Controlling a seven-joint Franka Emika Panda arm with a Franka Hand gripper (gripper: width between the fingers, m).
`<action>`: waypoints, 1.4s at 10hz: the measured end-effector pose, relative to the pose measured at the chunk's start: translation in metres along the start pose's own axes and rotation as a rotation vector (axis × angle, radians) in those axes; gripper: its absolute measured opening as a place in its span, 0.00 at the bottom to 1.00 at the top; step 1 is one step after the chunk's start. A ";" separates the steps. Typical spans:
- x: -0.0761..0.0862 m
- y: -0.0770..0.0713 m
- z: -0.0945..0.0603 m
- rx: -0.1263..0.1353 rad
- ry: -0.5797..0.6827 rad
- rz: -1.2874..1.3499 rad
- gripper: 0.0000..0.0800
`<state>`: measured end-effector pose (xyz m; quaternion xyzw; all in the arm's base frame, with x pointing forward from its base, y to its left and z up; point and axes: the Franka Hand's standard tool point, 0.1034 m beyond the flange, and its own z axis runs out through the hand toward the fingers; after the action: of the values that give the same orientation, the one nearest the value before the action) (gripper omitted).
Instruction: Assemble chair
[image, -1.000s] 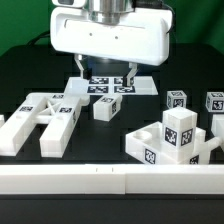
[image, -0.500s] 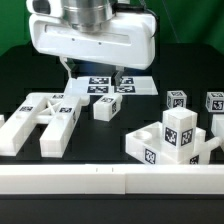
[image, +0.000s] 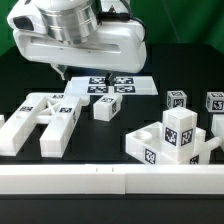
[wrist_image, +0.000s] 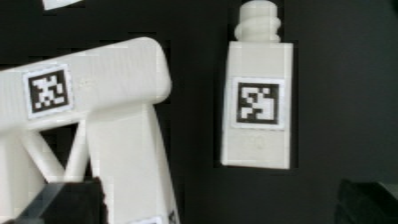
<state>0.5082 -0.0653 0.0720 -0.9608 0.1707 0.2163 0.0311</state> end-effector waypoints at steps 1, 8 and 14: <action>-0.001 0.001 0.001 -0.002 -0.009 0.001 0.81; 0.003 -0.007 0.003 -0.049 -0.278 0.024 0.81; 0.007 -0.008 0.018 -0.040 -0.332 -0.048 0.81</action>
Offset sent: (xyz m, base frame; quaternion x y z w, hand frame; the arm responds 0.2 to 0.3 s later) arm 0.0000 0.0000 0.0000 0.0000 0.0000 0.0000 1.0000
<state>0.5096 -0.0578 0.0528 -0.9160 0.1360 0.3747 0.0451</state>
